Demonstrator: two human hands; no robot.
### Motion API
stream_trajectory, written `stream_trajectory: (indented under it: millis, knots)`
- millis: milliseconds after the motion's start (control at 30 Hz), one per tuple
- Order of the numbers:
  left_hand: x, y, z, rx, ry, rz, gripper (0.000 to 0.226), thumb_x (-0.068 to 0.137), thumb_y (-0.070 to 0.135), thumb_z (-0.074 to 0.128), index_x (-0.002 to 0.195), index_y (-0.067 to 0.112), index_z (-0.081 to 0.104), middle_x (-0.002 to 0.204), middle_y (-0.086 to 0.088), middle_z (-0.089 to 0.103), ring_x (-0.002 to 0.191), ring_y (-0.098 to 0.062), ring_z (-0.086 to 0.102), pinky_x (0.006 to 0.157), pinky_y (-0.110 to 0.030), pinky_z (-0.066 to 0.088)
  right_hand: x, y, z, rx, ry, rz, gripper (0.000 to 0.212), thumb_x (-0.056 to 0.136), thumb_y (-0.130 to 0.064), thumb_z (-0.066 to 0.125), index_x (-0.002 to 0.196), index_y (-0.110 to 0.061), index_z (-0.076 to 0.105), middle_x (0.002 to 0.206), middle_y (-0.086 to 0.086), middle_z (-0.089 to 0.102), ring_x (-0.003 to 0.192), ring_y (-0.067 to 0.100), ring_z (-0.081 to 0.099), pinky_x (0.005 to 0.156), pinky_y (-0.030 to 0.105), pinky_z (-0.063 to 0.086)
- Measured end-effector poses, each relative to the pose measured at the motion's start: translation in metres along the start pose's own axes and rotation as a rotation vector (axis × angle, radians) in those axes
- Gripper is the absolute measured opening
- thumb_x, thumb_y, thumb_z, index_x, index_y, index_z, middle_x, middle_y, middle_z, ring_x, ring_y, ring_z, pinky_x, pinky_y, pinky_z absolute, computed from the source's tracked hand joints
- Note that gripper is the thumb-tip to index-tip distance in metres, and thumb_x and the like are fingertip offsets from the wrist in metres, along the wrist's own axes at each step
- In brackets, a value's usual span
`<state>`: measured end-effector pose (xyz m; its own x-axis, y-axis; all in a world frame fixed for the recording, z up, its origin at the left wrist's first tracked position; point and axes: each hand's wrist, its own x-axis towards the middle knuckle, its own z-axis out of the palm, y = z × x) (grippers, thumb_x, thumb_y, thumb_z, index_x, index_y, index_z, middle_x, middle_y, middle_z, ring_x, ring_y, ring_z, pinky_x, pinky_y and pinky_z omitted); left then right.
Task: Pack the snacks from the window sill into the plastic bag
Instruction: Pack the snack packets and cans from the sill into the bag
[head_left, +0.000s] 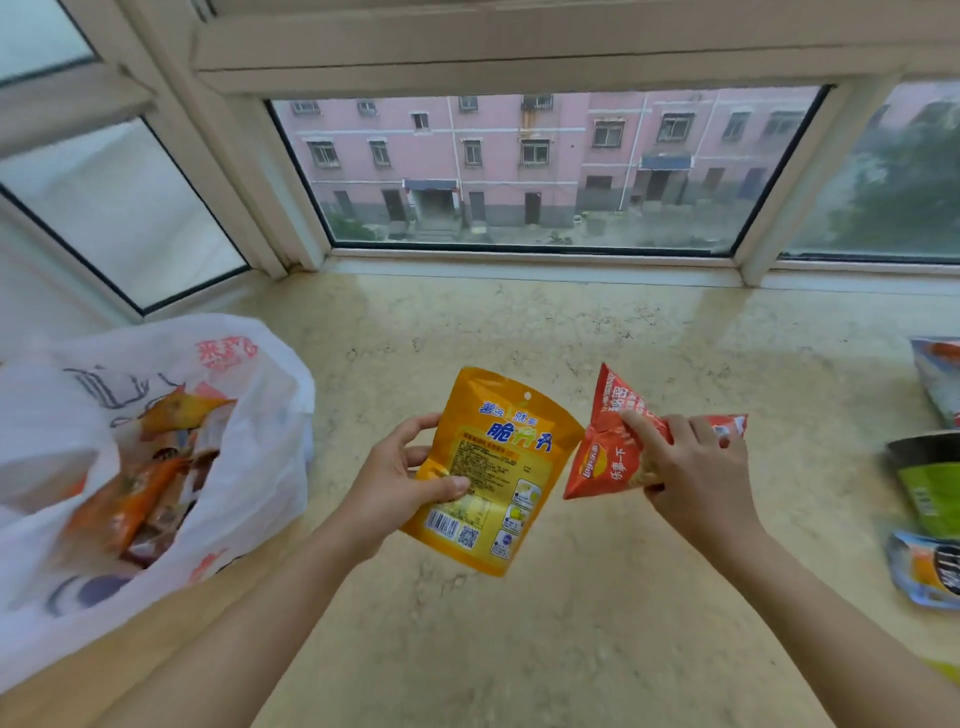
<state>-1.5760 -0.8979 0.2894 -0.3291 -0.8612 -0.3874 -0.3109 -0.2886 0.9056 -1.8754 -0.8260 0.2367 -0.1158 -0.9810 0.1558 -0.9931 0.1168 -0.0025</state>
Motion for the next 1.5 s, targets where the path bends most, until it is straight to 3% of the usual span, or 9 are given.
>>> stream_trajectory:
  millis: [233,500,600,733,867,967,1100,1233,1500]
  knots:
    - [-0.088,0.052,-0.129,0.009,0.112,0.047,0.064,0.072,0.002,0.08,0.114,0.04,0.052,0.096,0.001,0.075,0.085,-0.019,0.073,0.074,-0.037,0.058,0.0,-0.124,-0.111,0.131,0.095,-0.103,0.094,0.048,-0.023,0.09,0.131,-0.026,0.046,0.1,0.013,0.065,0.087,0.036,0.062,0.067,0.048,0.048]
    - [-0.135,0.014,-0.263,-0.125,0.355,-0.032,0.07,0.072,-0.006,0.077,0.128,0.023,0.046,0.099,-0.002,0.072,0.086,-0.018,0.072,0.074,-0.038,0.057,0.048,-0.266,-0.184,0.183,0.206,-0.264,0.088,0.051,-0.026,0.089,0.13,-0.022,0.051,0.097,0.012,0.063,0.081,0.034,0.062,0.066,0.043,0.05]
    - [-0.119,-0.005,-0.289,-0.126,0.415,-0.051,0.065,0.073,-0.007,0.075,0.125,0.021,0.048,0.087,0.007,0.07,0.072,-0.01,0.071,0.066,-0.032,0.056,0.065,-0.316,-0.185,0.171,0.192,-0.308,0.086,0.054,-0.028,0.087,0.131,-0.024,0.049,0.099,0.011,0.063,0.081,0.031,0.063,0.065,0.042,0.051]
    - [-0.087,-0.028,-0.306,-0.152,0.493,-0.089,0.064,0.075,-0.008,0.074,0.126,0.021,0.048,0.096,0.002,0.065,0.08,-0.015,0.067,0.078,-0.041,0.057,0.08,-0.369,-0.173,0.161,0.187,-0.344,0.082,0.055,-0.027,0.085,0.13,-0.025,0.05,0.097,0.009,0.062,0.079,0.03,0.061,0.064,0.039,0.05]
    - [-0.061,-0.046,-0.313,-0.026,0.275,-0.123,0.08,0.08,-0.004,0.07,0.146,0.017,0.031,0.138,-0.004,0.048,0.12,-0.023,0.053,0.097,-0.041,0.048,0.084,-0.402,-0.159,0.124,0.151,-0.383,0.082,0.056,-0.029,0.084,0.129,-0.027,0.046,0.097,0.009,0.063,0.081,0.031,0.061,0.066,0.041,0.051]
    - [-0.051,-0.057,-0.322,0.126,0.213,-0.15,0.073,0.085,0.005,0.067,0.146,0.024,0.032,0.148,-0.002,0.033,0.137,-0.025,0.035,0.104,-0.033,0.041,0.087,-0.414,-0.152,0.085,0.116,-0.447,0.08,0.061,-0.03,0.081,0.132,-0.029,0.044,0.102,0.009,0.063,0.09,0.032,0.061,0.072,0.045,0.051]
    - [-0.049,-0.063,-0.336,0.194,0.122,-0.057,0.055,0.09,0.005,0.063,0.134,0.033,0.045,0.145,0.004,0.043,0.137,-0.016,0.036,0.102,-0.03,0.042,0.097,-0.427,-0.142,0.004,0.047,-0.595,0.078,0.066,-0.038,0.08,0.135,-0.031,0.043,0.109,0.009,0.063,0.098,0.03,0.06,0.079,0.049,0.05]
    - [-0.045,-0.065,-0.35,0.117,0.266,-0.061,0.047,0.092,-0.005,0.054,0.129,0.023,0.055,0.129,0.001,0.055,0.124,-0.015,0.048,0.107,-0.033,0.04,0.11,-0.438,-0.121,-0.12,-0.067,-0.743,0.088,0.061,-0.039,0.084,0.137,-0.03,0.041,0.117,0.012,0.059,0.104,0.031,0.057,0.085,0.056,0.049]
    - [-0.037,-0.078,-0.359,0.067,0.395,-0.116,0.045,0.094,0.026,0.052,0.138,0.028,0.046,0.137,0.009,0.048,0.128,-0.012,0.043,0.104,-0.044,0.044,0.12,-0.472,-0.086,-0.155,-0.253,-0.85,0.095,0.07,-0.039,0.08,0.147,-0.025,0.026,0.139,0.019,0.045,0.129,0.037,0.043,0.101,0.065,0.035]
